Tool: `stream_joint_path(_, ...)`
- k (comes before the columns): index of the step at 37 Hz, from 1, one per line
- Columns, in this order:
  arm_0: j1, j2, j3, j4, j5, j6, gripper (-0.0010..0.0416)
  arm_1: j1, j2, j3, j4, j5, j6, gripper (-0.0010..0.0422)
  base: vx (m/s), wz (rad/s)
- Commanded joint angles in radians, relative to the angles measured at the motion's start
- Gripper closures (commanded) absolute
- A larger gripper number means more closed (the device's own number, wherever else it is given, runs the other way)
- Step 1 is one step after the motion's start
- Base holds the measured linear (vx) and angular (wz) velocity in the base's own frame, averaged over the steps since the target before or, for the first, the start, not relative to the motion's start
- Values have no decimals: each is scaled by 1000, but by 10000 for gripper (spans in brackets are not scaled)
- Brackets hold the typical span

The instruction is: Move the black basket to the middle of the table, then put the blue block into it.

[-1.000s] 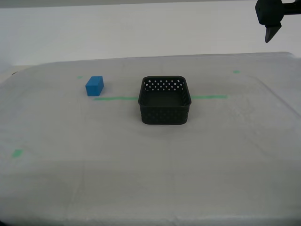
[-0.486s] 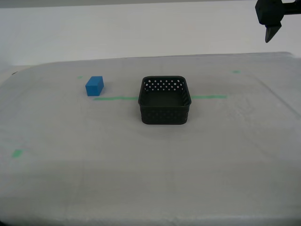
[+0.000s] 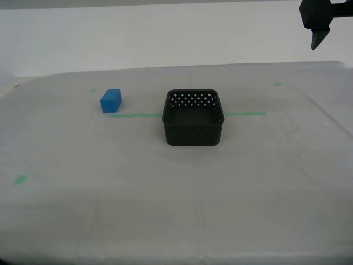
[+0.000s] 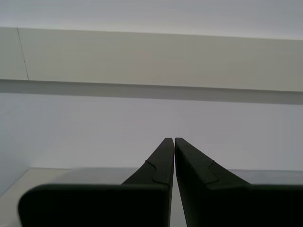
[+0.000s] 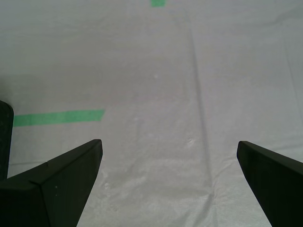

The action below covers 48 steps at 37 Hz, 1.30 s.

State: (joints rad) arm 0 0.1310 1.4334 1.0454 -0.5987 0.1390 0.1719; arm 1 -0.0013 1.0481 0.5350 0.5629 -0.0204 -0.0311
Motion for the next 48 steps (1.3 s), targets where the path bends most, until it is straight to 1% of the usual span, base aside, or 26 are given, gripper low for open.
stream_joint_path(1,0,0,1,0,0,0,7,-2,0,28,-72,4,-2,412,0,0)
stream_joint_path(5,0,0,1,0,0,0,7,-8,0,63,-156,4,-2,412,0,0)
stream_joint_path(15,0,0,1,0,0,0,7,-23,0,183,-443,3,-4,412,0,0)
stream_joint_path(21,0,0,1,0,0,0,7,-29,0,245,-578,3,-39,412,0,0)
stream_joint_path(28,0,0,1,0,0,0,7,-47,0,289,-663,-24,-63,412,0,0)
stream_joint_path(32,0,0,1,0,0,0,7,-55,2,311,-721,-30,-88,412,0,0)
stream_joint_path(37,0,0,1,0,0,0,7,-66,7,328,-761,-43,-98,412,0,0)
stream_joint_path(43,0,0,1,0,0,0,7,-86,31,348,-805,-45,-132,412,0,0)
stream_joint_path(48,0,0,1,0,0,0,7,-103,80,404,-889,-44,-138,412,0,0)
